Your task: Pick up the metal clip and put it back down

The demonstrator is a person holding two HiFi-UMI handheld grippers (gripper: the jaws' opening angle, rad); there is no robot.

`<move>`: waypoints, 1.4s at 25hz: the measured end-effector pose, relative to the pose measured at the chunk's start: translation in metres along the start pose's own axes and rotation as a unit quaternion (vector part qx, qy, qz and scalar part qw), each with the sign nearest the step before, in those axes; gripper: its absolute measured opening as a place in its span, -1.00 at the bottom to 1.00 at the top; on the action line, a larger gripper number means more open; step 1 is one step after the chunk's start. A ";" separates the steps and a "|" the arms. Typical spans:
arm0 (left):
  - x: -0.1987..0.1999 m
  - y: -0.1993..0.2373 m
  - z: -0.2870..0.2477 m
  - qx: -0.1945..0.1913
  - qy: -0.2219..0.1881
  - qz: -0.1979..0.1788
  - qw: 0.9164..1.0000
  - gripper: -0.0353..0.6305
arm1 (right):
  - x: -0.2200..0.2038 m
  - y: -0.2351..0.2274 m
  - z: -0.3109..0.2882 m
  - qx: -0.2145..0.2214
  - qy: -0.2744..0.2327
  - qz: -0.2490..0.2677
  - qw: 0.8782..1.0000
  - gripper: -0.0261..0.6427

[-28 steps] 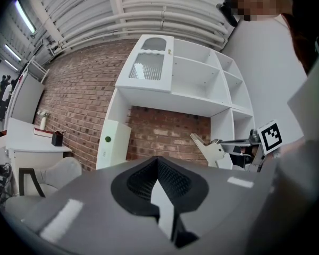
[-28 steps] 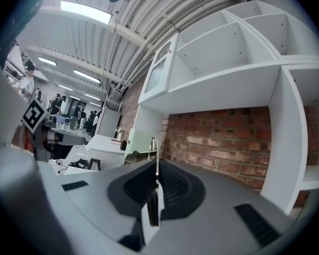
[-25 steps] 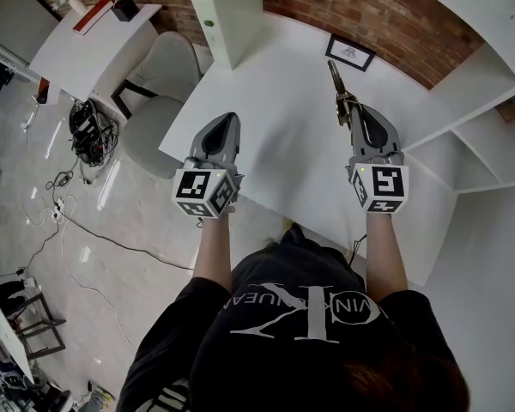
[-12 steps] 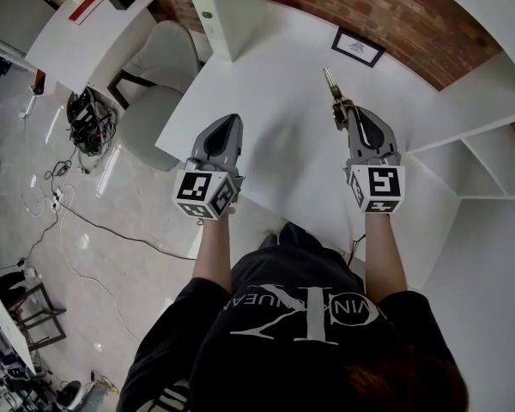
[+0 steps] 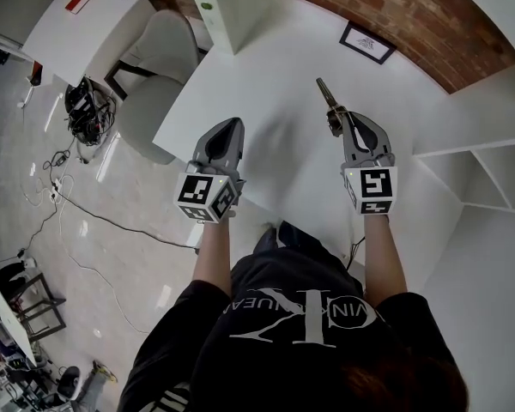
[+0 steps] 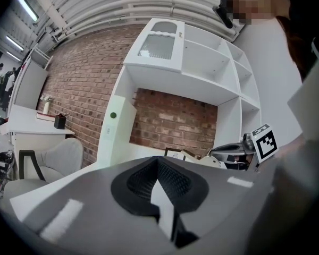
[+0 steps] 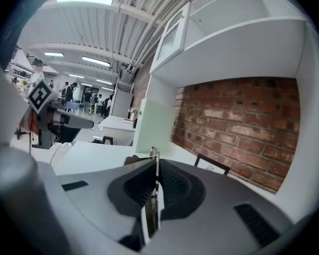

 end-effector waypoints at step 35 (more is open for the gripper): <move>-0.040 0.006 -0.008 0.015 0.040 0.017 0.999 -0.88 | -0.099 0.043 -0.052 0.060 0.162 0.341 0.924 -0.87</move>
Point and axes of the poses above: the fingertips, and each gripper's own axes: z backward along the fingers, y to its left, x out of its top, the point moved 5 cm from there along z, backward along the fingers, and after that the axes turned 3 degrees about -z, right-handed, at the moved point
